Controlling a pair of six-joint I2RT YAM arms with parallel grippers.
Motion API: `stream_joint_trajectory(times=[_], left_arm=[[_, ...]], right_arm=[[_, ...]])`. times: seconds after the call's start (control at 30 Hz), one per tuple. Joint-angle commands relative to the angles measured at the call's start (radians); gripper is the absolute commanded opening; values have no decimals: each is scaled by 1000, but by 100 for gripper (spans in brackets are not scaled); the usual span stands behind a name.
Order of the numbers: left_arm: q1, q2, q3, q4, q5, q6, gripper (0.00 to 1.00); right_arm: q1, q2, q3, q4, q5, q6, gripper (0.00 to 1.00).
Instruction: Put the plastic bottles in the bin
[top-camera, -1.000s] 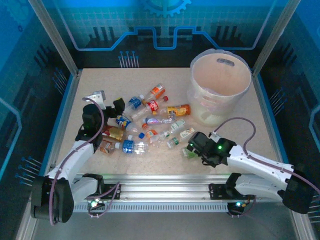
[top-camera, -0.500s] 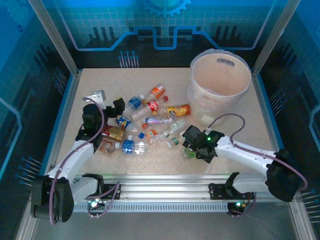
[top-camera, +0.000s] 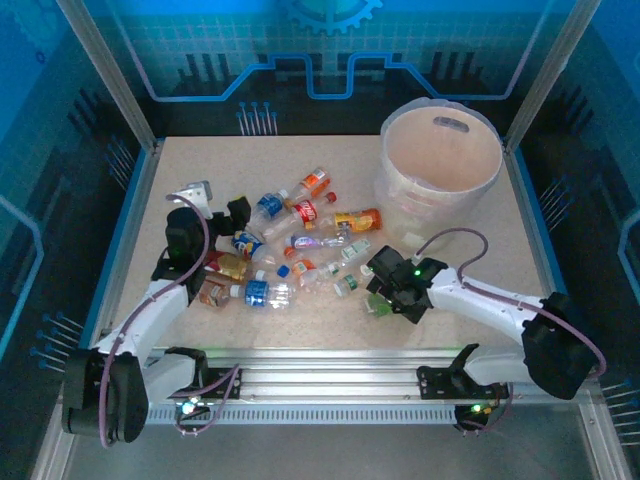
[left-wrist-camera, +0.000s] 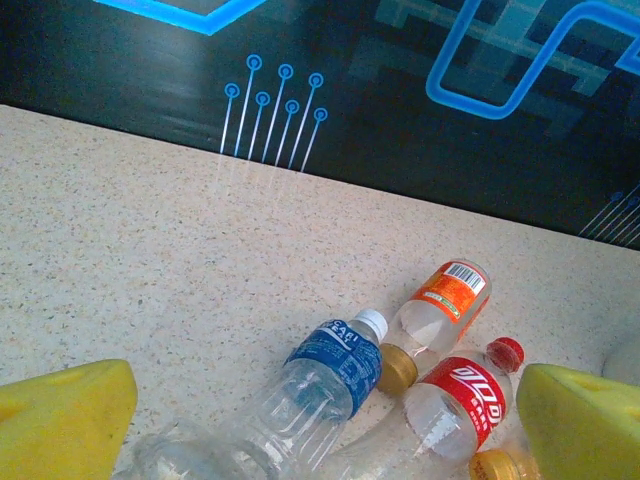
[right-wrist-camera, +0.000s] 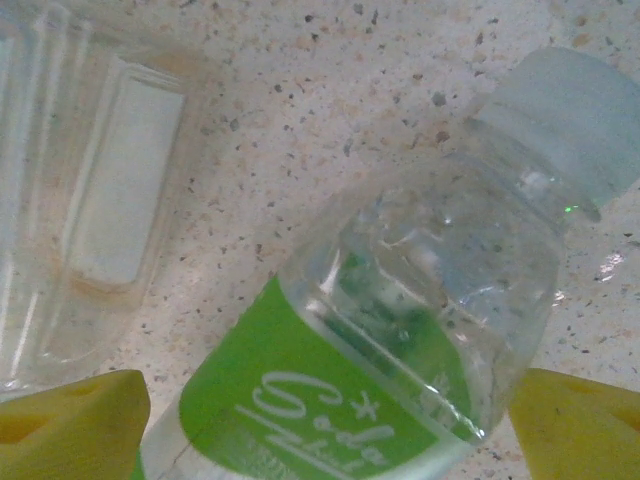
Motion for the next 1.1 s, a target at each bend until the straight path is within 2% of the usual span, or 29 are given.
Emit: stream_joint_trajectory(times=[0.0, 0.2, 0.43, 0.7, 0.9, 1.07], left_arm=[[-7, 10, 12, 22, 27, -13, 99], [-7, 12, 12, 24, 26, -15, 99], [-7, 16, 15, 26, 26, -15, 99], [-7, 18, 15, 25, 24, -16, 99], [-7, 7, 14, 22, 15, -8, 99], [-7, -3, 15, 16, 12, -8, 99]], right_arm=[[-17, 17, -25, 10, -25, -16, 90], [-35, 40, -38, 21, -26, -36, 86], [-59, 94, -44, 41, -38, -75, 77], [-60, 136, -40, 41, -44, -96, 48], [-47, 101, 20, -85, 11, -164, 42], [2, 60, 132, -228, 109, -276, 40]])
